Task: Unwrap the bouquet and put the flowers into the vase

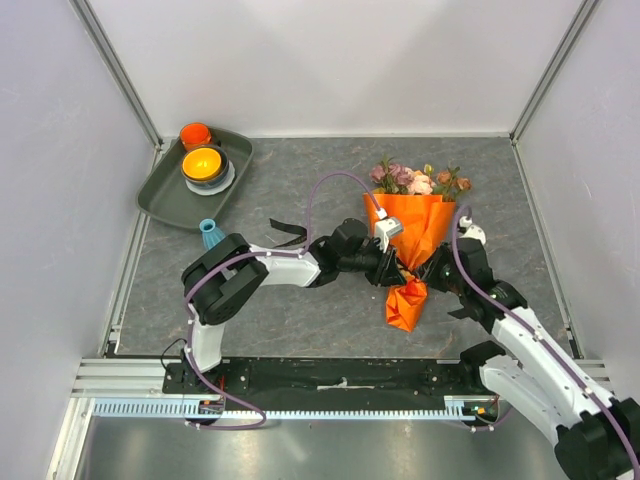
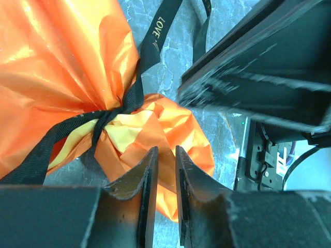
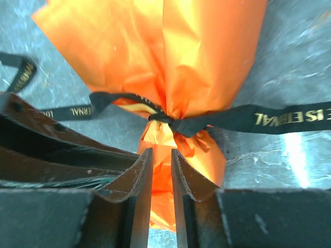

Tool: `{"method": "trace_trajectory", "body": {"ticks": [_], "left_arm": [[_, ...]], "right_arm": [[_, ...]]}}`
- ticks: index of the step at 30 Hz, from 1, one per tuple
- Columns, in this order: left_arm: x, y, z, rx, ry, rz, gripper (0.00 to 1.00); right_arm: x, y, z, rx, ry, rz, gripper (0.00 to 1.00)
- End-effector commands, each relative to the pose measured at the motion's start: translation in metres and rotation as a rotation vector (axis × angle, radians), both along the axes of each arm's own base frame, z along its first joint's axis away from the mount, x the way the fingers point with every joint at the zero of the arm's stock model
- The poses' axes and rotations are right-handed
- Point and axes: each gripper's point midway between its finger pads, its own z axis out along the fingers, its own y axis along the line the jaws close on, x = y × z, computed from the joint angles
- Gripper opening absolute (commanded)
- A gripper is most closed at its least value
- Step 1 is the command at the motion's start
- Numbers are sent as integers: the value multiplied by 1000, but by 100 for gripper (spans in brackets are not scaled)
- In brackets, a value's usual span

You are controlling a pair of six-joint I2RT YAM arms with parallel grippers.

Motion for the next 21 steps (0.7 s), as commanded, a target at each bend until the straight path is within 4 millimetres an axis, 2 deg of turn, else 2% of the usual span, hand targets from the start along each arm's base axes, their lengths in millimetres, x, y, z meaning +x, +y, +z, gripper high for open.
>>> {"method": "trace_trajectory", "body": {"ticks": [1, 4, 7, 13, 16, 21], "left_arm": [[0, -12, 0, 0, 26, -21, 25], [3, -11, -12, 39, 35, 3, 24], [7, -4, -27, 93, 57, 52, 21], [7, 5, -53, 178, 125, 109, 15], [3, 9, -63, 195, 162, 125, 14], [4, 8, -65, 193, 173, 126, 13]], "right_arm": [[6, -35, 28, -141, -83, -115, 30], [11, -35, 35, -138, -111, -115, 31], [19, -22, 36, -112, -102, -70, 28], [24, -1, 11, -76, -39, 17, 17], [23, 5, 2, -75, -27, 63, 16], [21, 14, -8, -52, -19, 112, 16]]}}
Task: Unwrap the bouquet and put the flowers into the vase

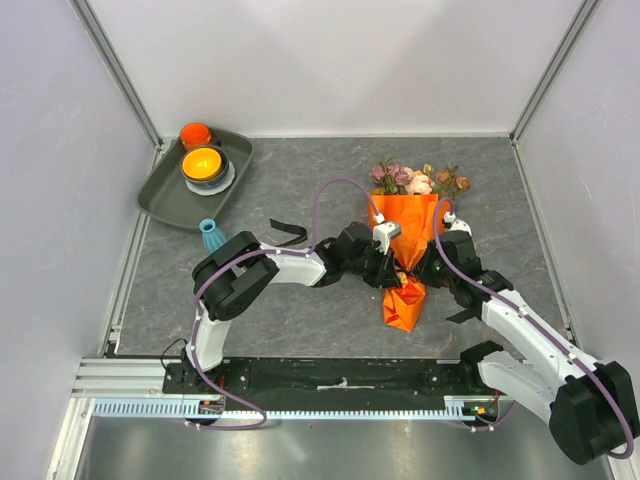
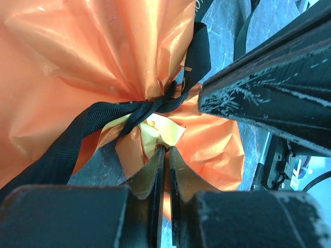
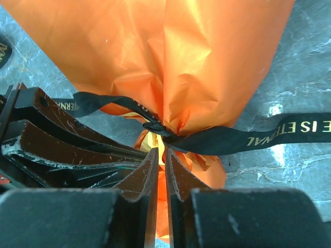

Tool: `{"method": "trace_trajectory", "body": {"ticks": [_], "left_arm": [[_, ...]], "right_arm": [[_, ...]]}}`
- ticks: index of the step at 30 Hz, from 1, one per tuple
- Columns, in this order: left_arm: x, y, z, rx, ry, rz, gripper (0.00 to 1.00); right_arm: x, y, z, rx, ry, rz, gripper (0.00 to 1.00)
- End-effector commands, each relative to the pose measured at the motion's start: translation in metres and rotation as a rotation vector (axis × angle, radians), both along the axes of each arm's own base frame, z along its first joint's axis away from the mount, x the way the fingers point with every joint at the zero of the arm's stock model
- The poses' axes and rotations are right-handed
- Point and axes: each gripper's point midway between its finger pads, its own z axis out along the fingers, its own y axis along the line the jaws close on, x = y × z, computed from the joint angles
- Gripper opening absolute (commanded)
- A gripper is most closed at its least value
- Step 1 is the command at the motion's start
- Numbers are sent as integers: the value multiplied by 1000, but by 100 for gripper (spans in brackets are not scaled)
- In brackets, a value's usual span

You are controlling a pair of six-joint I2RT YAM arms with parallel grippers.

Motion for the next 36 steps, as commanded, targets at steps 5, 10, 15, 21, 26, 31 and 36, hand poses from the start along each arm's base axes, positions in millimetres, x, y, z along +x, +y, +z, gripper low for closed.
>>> {"method": "trace_trajectory", "body": {"ticks": [5, 10, 15, 21, 26, 31, 36], "left_arm": [[-4, 6, -22, 66, 58, 29, 12], [-4, 5, -20, 63, 54, 30, 12], [-5, 3, -21, 55, 63, 25, 12], [-5, 2, -18, 43, 65, 25, 12], [-5, 2, -19, 41, 66, 24, 11], [-5, 0, -18, 35, 72, 20, 11], [-6, 0, -19, 37, 74, 19, 11]], "right_arm": [[5, 26, -11, 62, 7, 126, 18], [10, 25, -16, 84, 21, 66, 19], [19, 22, -17, 166, 27, -97, 20], [20, 17, -31, 328, 60, -329, 22], [25, 2, -27, 344, 29, -465, 35], [26, 3, -28, 426, 58, -554, 36], [37, 11, -21, 442, 48, -528, 34]]}}
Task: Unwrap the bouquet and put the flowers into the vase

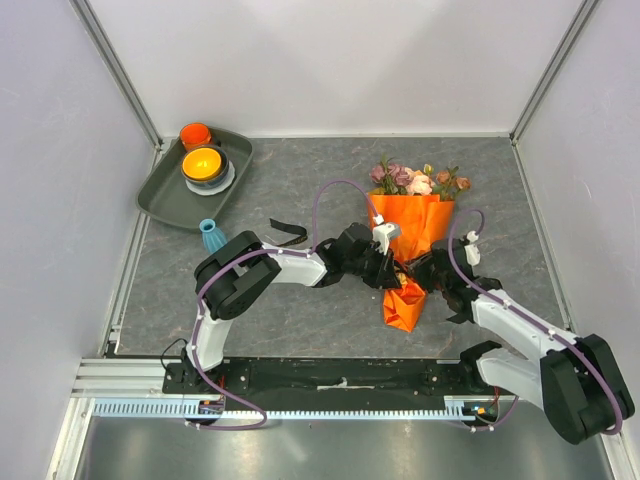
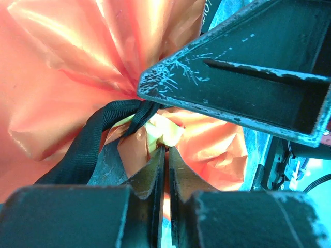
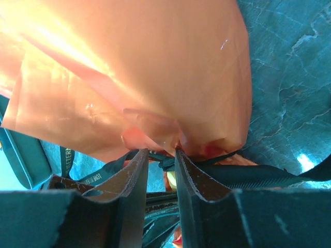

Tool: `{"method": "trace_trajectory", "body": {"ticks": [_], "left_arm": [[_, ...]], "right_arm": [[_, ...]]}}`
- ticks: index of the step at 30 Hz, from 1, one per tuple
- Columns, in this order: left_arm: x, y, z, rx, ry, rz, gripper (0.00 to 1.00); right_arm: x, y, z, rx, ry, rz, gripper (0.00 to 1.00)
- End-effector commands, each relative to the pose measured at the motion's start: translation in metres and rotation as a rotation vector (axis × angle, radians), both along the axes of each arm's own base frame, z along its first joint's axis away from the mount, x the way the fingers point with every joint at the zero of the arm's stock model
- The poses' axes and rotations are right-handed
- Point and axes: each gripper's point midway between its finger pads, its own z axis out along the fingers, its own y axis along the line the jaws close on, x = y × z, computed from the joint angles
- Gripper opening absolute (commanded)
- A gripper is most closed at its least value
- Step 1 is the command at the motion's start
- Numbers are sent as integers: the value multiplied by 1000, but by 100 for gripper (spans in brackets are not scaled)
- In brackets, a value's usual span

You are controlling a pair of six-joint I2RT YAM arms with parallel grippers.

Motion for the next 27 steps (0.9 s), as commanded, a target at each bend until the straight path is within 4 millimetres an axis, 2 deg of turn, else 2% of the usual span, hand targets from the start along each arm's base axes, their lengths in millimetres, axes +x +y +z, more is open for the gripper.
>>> {"method": "trace_trajectory", "body": {"ticks": [1, 2, 3, 5, 7, 8, 10, 13, 16, 19, 23, 27], "left_arm": [[-4, 0, -13, 30, 43, 7, 11], [-5, 0, -14, 31, 43, 5, 11], [-5, 1, -15, 33, 42, 5, 11], [-5, 1, -14, 35, 42, 7, 11], [-5, 2, -14, 37, 39, 6, 11], [-4, 2, -12, 32, 36, 8, 11], [-4, 2, -12, 34, 34, 10, 11], [-3, 2, -14, 38, 35, 12, 11], [-2, 3, -14, 42, 32, 16, 11], [-3, 4, -15, 49, 31, 17, 11], [-1, 5, -16, 51, 30, 23, 11], [-2, 3, -16, 48, 33, 18, 11]], "right_arm": [[16, 9, 12, -28, -62, 73, 34], [16, 11, 12, -67, -53, 119, 34], [25, 14, 28, -106, -87, 160, 35], [21, -1, 29, -260, -83, 219, 37], [22, -17, 42, -367, -119, 215, 37], [14, -26, 39, -441, -94, 255, 37], [9, -28, 44, -482, -130, 313, 38], [0, -32, 35, -566, -69, 418, 38], [-8, -25, 28, -608, -33, 572, 39], [-8, -9, 29, -577, -54, 688, 38], [-2, 6, 37, -591, -98, 743, 35], [8, 7, 46, -652, -139, 745, 31]]}}
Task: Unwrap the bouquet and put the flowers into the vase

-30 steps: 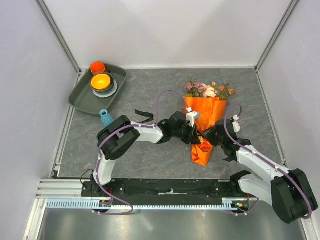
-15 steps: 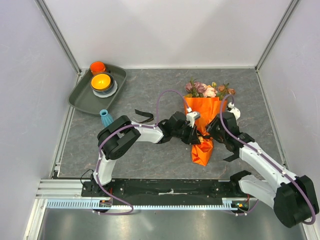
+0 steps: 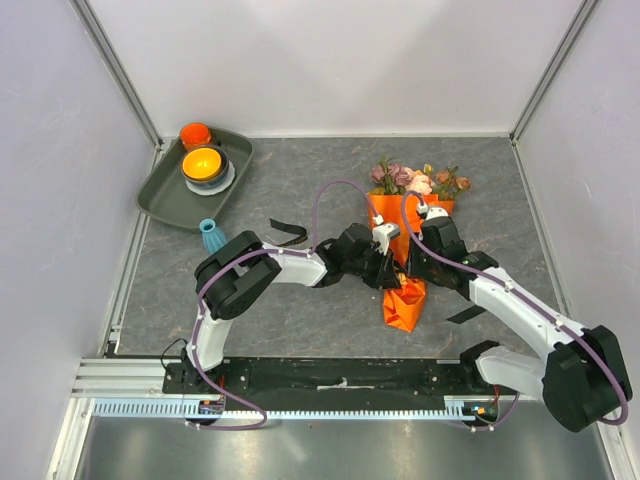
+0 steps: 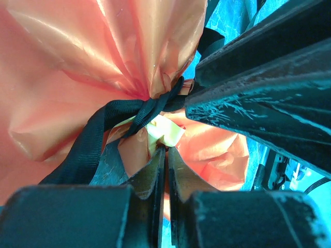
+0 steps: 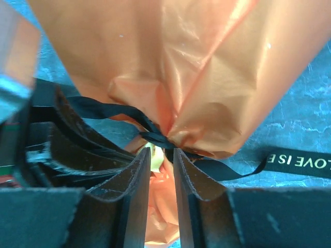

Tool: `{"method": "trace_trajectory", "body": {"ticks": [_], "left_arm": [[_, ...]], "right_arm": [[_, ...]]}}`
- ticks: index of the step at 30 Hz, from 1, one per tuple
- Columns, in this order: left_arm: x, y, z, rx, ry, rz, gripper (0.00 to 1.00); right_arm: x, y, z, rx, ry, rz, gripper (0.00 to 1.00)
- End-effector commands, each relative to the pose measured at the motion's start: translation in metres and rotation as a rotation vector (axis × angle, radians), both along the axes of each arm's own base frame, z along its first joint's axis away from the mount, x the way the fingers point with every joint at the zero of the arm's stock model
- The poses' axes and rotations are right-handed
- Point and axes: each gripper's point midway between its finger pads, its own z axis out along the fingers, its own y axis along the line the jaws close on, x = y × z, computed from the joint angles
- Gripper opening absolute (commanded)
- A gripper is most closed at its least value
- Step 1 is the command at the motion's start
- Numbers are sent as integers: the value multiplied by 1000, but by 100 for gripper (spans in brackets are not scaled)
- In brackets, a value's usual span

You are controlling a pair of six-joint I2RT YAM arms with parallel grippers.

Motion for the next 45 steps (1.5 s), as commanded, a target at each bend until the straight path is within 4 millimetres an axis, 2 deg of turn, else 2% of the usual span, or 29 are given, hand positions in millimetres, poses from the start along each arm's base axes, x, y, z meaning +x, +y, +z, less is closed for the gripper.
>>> {"method": "trace_trajectory", "body": {"ticks": [1, 12, 27, 35, 40, 45], "left_arm": [[-2, 3, -14, 45, 30, 16, 11], [-2, 3, -15, 46, 36, 17, 11], [-2, 3, -15, 45, 37, 14, 11], [-2, 3, -15, 46, 34, 16, 11], [0, 3, -14, 42, 34, 18, 11], [-1, 2, -14, 42, 35, 14, 11]], "right_arm": [[21, 12, 27, -15, -106, 77, 31], [12, 23, -5, -45, -19, 140, 29], [15, 18, -22, -134, -5, 99, 36], [20, 21, -26, -165, -16, 102, 36], [18, 23, -32, -169, 1, 109, 33], [22, 23, -25, -173, -24, 93, 20]]}}
